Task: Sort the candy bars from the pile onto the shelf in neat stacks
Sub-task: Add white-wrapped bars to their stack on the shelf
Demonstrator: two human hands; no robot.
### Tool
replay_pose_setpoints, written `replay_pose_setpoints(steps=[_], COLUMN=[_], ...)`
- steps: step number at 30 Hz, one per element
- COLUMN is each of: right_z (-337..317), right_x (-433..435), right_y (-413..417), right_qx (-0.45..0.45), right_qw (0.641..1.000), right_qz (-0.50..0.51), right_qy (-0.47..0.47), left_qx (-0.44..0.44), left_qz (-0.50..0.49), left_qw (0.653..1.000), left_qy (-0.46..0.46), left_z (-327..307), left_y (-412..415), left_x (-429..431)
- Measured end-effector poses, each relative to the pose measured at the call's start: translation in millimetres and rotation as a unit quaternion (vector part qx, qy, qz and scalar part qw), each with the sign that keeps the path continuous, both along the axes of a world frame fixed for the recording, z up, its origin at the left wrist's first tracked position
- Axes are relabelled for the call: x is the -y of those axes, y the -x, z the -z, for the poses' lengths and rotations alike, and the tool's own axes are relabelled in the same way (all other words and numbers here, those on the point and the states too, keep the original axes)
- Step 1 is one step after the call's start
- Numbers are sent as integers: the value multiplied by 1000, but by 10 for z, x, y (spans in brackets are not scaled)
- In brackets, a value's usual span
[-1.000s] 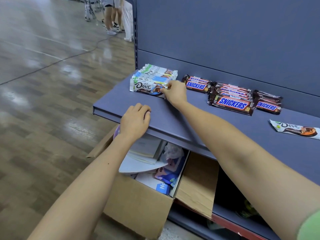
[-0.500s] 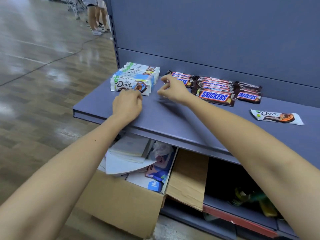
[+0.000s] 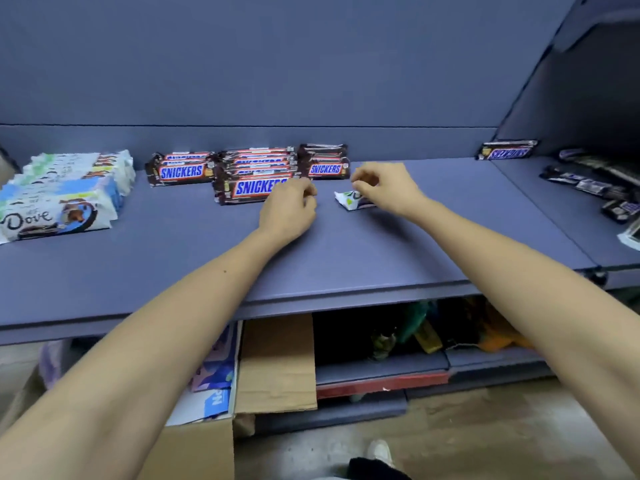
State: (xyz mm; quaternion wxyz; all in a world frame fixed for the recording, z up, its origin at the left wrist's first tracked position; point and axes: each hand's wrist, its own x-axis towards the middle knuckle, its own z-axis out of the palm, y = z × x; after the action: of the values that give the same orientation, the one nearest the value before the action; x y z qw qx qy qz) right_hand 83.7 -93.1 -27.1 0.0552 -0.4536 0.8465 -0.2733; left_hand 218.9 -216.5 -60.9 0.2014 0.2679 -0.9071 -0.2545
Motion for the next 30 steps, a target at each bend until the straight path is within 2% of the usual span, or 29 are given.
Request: replay_pose_setpoints(steps=[5,12,14,19,25,27,30], right_z=[33,114,120,51,16,18,-4], right_x=[-385,-554,-545,-443,-302,-289,-264], right_y=[486,808,847,911,939,941,945], right_qx=[17,31,29,16,10,16,27], right_qw=[998,998,999,1000,999,999,997], right_qz=[65,52,40,-2,-36,-46,-60], right_qy=[-5,-7,-1,25,18,20,37], left_qx=[72,195,196,118,261,255,198], left_qz=[36,20,33,57,27,14,40], left_qw=[997,980,980,990,963,966,979], left_qy=[-2,11,-3,-58,66,47,-22], left_z=[8,-38,-62,-123,-145,-197,-252], left_y=[497,888,945,952,1036,1055,1021], left_x=[-210,-308,-286,-290,-412,-436,-442])
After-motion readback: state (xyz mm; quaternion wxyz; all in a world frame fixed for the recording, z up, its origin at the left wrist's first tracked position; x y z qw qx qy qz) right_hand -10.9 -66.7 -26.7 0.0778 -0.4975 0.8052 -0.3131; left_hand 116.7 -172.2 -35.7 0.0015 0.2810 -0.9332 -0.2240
